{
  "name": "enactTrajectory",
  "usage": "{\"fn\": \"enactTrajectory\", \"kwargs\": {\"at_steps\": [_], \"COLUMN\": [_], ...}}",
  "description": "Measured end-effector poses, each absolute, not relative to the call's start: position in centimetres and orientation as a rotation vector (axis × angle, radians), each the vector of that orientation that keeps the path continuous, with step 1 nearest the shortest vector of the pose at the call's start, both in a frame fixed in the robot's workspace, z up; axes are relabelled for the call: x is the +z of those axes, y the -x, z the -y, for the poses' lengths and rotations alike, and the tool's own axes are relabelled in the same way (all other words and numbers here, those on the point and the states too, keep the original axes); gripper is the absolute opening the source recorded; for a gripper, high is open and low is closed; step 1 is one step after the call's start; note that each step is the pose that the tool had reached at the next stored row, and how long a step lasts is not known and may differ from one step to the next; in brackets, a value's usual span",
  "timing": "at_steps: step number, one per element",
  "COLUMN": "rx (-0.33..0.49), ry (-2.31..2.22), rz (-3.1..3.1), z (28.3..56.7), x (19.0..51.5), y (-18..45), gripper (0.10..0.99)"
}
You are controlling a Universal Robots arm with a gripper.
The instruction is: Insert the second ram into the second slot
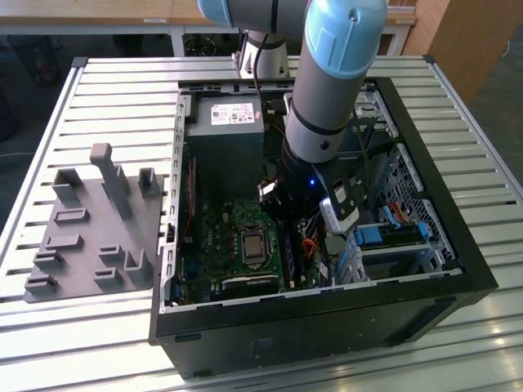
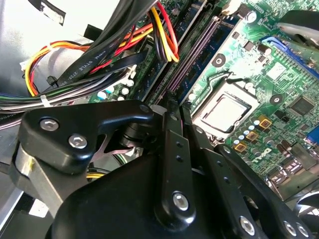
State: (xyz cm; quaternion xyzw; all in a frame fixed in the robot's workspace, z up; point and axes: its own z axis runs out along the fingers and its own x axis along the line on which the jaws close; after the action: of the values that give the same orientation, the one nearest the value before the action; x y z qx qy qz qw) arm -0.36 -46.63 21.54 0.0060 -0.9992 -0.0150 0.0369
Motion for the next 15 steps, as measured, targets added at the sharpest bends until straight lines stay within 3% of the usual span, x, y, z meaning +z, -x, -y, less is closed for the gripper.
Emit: {"fn": "enactTrajectory", "kwargs": {"at_steps": [15], "rx": [-0.048], "ry": [-0.008], "rz": [3.067], "z": [46.54], "x": [21.38], "y": [0.37], "gripper": [0.137]}}
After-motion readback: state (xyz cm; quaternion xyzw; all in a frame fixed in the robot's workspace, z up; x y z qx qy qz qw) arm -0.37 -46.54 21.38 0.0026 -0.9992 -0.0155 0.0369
